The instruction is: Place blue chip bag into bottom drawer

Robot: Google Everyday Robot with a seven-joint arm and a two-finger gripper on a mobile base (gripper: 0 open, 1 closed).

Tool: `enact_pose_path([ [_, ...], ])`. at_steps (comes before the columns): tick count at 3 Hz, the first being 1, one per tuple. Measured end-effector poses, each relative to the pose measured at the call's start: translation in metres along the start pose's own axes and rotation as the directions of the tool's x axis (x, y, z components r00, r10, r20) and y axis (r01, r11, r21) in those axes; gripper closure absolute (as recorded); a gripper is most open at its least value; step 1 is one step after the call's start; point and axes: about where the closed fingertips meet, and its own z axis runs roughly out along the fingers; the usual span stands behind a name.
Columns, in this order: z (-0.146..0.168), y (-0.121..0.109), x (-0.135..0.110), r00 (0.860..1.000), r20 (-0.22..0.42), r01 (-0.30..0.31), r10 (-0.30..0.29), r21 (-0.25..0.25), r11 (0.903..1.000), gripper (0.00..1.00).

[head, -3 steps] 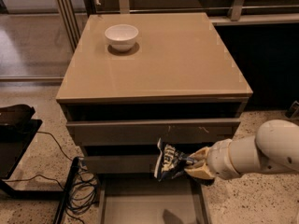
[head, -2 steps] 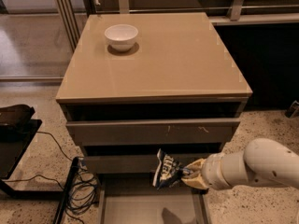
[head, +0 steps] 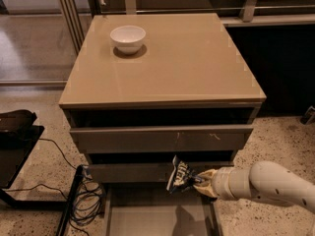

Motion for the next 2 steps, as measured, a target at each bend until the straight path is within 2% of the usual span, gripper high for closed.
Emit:
enact_pose_path([
  [1, -0.001, 0.001, -0.001, 1.000, -0.001, 0.002, -0.002, -0.002, 1.0000, 1.00],
  [2, 0.018, 0.001, 0.002, 1.000, 0.022, -0.004, 0.005, -0.032, 0.9995, 1.00],
])
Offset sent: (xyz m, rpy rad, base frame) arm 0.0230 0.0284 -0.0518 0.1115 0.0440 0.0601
